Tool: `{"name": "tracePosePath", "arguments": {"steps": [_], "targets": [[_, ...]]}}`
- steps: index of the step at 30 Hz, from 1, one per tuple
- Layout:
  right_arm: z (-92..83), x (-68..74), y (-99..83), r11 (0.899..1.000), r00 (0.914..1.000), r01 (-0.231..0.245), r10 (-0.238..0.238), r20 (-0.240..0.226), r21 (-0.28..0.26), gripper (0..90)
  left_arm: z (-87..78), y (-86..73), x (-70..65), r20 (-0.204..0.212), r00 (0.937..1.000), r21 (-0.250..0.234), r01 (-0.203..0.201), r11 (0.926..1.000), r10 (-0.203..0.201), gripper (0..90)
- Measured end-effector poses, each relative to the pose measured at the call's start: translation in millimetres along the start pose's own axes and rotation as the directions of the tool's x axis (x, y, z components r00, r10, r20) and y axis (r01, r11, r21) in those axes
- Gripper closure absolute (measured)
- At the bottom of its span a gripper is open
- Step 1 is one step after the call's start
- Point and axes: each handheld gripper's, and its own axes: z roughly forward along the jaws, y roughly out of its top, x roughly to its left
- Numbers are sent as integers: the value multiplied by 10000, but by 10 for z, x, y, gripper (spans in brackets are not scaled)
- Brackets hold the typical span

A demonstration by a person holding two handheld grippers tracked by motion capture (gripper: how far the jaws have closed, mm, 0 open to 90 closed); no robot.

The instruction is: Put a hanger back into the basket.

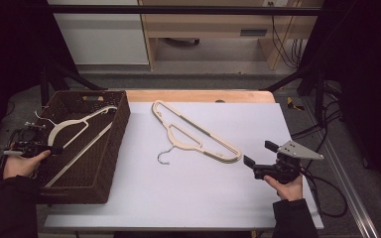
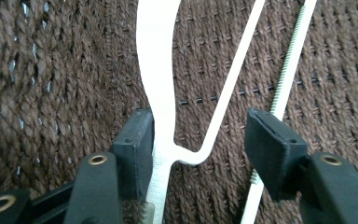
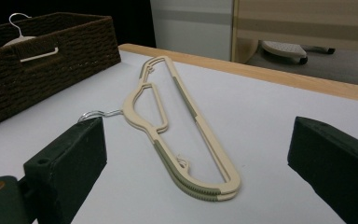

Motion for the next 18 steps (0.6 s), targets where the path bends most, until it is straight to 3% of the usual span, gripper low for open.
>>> {"name": "tracePosePath", "arguments": {"steps": [3, 7, 10, 12, 17, 18], "targets": [[-9, -4, 5, 10000, 10000, -41, 41, 32, -33, 47, -48, 8, -13, -21, 9998, -475, 194, 9987, -195, 384], [-21, -11, 9, 10000, 10000, -27, 27, 21, -69, 47, -186, 33, -11, 28, 9999, -928, 128, 9956, -126, 378], [-31, -14, 14, 9999, 10000, -35, 35, 22, -108, 47, -329, 55, -38, 19, 10000, -1504, 21, 9886, -18, 367], [-40, -18, 19, 9998, 10000, -85, 86, 48, -165, 47, -442, 68, -89, 50, 9999, -2090, -82, 9779, 95, 355], [-65, -22, 31, 9996, 10000, -49, 50, 36, -278, 48, -712, 108, -304, 480, 9968, -3553, -424, 9338, 635, 296], [-68, -19, 33, 9996, 10000, -73, 74, 38, -288, 48, -757, 115, -369, 566, 9959, -3842, -429, 9223, 700, 286]]}}
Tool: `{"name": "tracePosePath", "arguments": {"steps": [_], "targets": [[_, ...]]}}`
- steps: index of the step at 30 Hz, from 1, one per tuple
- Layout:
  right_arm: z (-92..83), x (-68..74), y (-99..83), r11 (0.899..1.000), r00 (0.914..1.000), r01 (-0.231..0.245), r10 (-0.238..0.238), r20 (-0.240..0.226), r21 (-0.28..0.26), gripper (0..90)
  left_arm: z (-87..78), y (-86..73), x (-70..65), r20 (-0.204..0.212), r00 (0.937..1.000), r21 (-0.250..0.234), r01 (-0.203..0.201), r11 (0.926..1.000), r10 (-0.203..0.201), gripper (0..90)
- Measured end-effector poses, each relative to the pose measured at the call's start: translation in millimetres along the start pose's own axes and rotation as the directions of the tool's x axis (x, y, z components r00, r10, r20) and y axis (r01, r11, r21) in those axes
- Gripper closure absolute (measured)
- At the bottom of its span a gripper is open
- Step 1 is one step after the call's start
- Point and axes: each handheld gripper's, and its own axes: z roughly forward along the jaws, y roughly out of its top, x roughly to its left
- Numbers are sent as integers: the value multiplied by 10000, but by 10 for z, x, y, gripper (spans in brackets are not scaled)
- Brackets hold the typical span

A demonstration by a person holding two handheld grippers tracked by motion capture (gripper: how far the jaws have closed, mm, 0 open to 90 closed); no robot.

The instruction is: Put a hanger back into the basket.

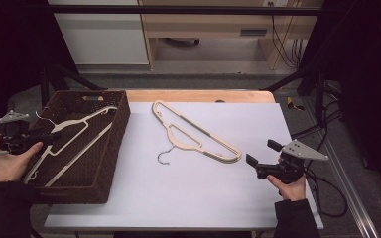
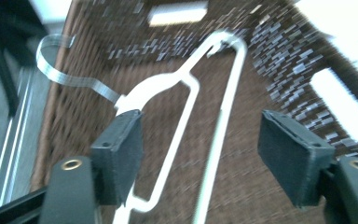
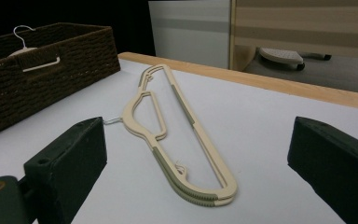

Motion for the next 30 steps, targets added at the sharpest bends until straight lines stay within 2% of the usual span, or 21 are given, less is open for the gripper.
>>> {"name": "tracePosePath", "arguments": {"steps": [4, 9, 13, 16, 19, 22, 24, 27, 30], "targets": [[-8, -1, 9, 10000, 10000, -17, 16, -10, -60, 48, -124, 90, -285, 630, 9964, -917, -507, 9945, 566, 225], [-7, -3, 12, 10000, 10000, -31, 31, 9, -67, 47, -193, 168, -660, 1372, 9859, -2014, -670, 9772, 958, 154], [-10, -5, 13, 9999, 10000, -30, 30, 35, -106, 46, -195, 174, -936, 1946, 9733, -2703, -658, 9605, 1214, 122], [-18, -8, 15, 9999, 10000, 9, -8, 22, -148, 45, -177, 137, -1089, 2550, 9587, -3077, -435, 9505, 1264, 115], [-27, -5, 19, 9998, 10000, -41, 40, -10, -169, 45, -134, 99, -1228, 2925, 9460, -3184, -416, 9470, 1399, 115], [-23, -3, 18, 9998, 10000, -34, 34, -20, -194, 45, -75, 81, -1377, 3174, 9334, -3198, -611, 9455, 1677, 115], [-20, -1, 18, 9999, 10000, -9, 9, -38, -170, 44, -34, 83, -1486, 3193, 9275, -3236, -859, 9423, 1942, 115], [-16, 4, 16, 9999, 10000, 1, -1, -38, -152, 45, 18, 94, -1620, 3331, 9197, -3235, -956, 9414, 2079, 115], [-7, 7, 15, 9999, 10000, 13, -15, -75, -166, 44, 86, 111, -1779, 3522, 9092, -3249, -1038, 9400, 2221, 115]]}}
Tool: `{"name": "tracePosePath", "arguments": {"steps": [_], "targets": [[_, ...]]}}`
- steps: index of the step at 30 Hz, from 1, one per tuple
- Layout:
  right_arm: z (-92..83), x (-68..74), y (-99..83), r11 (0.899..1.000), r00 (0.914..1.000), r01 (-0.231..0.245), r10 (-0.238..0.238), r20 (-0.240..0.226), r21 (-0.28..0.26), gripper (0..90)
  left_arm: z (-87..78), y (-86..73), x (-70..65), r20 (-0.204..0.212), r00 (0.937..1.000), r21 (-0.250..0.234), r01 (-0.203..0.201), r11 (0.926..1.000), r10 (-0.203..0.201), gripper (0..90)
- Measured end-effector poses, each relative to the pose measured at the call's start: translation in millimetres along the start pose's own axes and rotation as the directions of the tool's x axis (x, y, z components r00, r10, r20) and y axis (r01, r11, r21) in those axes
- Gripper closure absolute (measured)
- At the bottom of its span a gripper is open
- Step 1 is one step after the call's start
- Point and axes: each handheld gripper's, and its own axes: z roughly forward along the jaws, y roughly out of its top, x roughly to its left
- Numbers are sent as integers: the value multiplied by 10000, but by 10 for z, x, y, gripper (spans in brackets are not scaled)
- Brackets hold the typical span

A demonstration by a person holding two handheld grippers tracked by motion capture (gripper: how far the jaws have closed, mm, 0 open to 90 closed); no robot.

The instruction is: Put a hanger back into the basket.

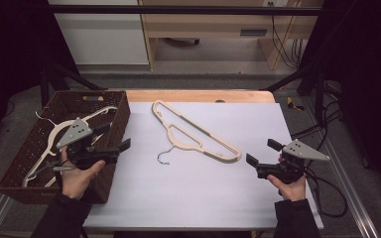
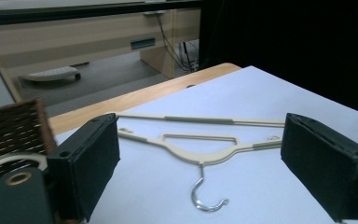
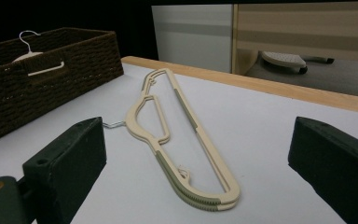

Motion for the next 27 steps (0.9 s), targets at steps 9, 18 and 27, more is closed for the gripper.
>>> {"name": "tracePosePath", "arguments": {"steps": [9, 18, 27], "targets": [[-1, 12, 11, 10000, 10000, -19, 18, -57, -30, 45, 381, 11, -187, 523, 9986, 294, -92, 9995, 76, 116], [13, 24, 1, 10000, 10000, 9, -8, -83, 66, 45, 777, -121, -217, 565, 9984, 1044, -139, 9944, 80, 136], [29, 30, -8, 9999, 9997, 95, -94, -234, 51, 45, 1138, -311, -209, 436, 9990, 1938, -174, 9809, 91, 168]]}}
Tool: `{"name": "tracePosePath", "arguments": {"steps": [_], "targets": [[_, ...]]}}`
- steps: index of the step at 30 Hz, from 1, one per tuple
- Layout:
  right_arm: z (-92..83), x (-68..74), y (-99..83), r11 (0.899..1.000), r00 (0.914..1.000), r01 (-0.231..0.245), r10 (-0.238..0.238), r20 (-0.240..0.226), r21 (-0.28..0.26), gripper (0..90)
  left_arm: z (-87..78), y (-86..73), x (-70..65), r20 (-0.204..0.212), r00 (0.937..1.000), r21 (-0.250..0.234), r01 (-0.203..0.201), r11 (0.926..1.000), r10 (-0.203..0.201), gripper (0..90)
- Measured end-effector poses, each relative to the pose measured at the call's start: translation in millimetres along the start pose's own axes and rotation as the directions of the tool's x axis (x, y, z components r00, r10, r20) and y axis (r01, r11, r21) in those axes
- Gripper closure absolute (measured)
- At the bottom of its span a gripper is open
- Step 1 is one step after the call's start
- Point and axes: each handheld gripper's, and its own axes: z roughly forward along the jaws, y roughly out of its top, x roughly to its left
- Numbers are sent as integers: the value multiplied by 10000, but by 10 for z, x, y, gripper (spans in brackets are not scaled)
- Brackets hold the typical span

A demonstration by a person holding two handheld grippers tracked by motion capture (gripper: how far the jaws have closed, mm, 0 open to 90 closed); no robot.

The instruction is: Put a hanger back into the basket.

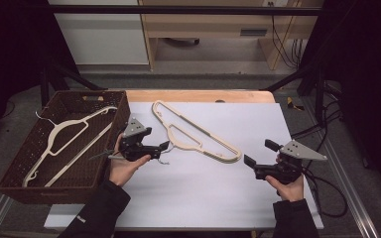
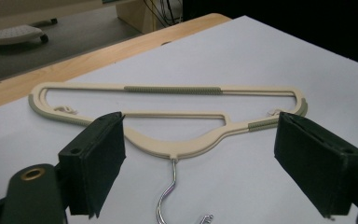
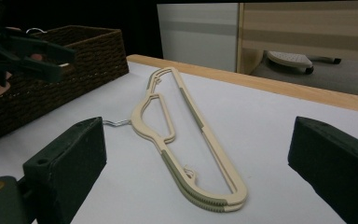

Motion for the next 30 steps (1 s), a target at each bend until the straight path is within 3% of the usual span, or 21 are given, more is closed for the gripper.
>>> {"name": "tracePosePath", "arguments": {"steps": [8, 21, 30], "targets": [[8, 7, -3, 10000, 10000, -35, 35, -43, 3, 46, 335, -125, 27, 3, 10000, 990, -6, 9951, 6, 198], [13, 9, -3, 10000, 10000, -49, 49, -53, -1, 47, 715, -336, 139, -161, 9996, 1991, 259, 9796, -232, 269], [14, 10, -4, 10000, 10000, -50, 50, -69, 20, 48, 857, -418, 162, -375, 9992, 2470, 195, 9688, -106, 464]]}}
